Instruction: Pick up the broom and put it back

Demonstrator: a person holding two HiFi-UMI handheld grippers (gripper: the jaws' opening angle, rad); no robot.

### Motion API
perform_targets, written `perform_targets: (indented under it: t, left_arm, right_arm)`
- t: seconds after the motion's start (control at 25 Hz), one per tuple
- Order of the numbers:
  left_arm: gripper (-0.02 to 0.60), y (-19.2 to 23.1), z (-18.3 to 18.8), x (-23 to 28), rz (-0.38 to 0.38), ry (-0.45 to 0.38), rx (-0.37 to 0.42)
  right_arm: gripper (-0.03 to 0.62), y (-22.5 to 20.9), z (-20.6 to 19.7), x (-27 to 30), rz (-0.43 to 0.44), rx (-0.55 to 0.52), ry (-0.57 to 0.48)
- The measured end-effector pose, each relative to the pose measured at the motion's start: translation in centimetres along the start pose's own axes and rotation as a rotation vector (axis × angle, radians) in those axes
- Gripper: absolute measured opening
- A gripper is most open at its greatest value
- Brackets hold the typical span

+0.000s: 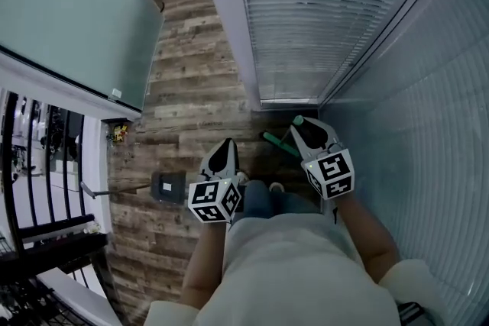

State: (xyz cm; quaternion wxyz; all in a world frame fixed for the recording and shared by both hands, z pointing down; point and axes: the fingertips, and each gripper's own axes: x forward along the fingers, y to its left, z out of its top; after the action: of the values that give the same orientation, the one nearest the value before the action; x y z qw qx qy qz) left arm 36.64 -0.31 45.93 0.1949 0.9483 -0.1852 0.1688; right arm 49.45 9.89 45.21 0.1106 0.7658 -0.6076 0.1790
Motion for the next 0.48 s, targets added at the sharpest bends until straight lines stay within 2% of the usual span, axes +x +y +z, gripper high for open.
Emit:
perform_targets:
  t: [0.48]
  left_arm:
    - [0.006, -2.6, -1.7, 7.4, -0.101, 0.078, 0.055]
  right_arm:
    - [0.092, -6.6, -6.0, 2.8, -0.091, 0.062, 0.072]
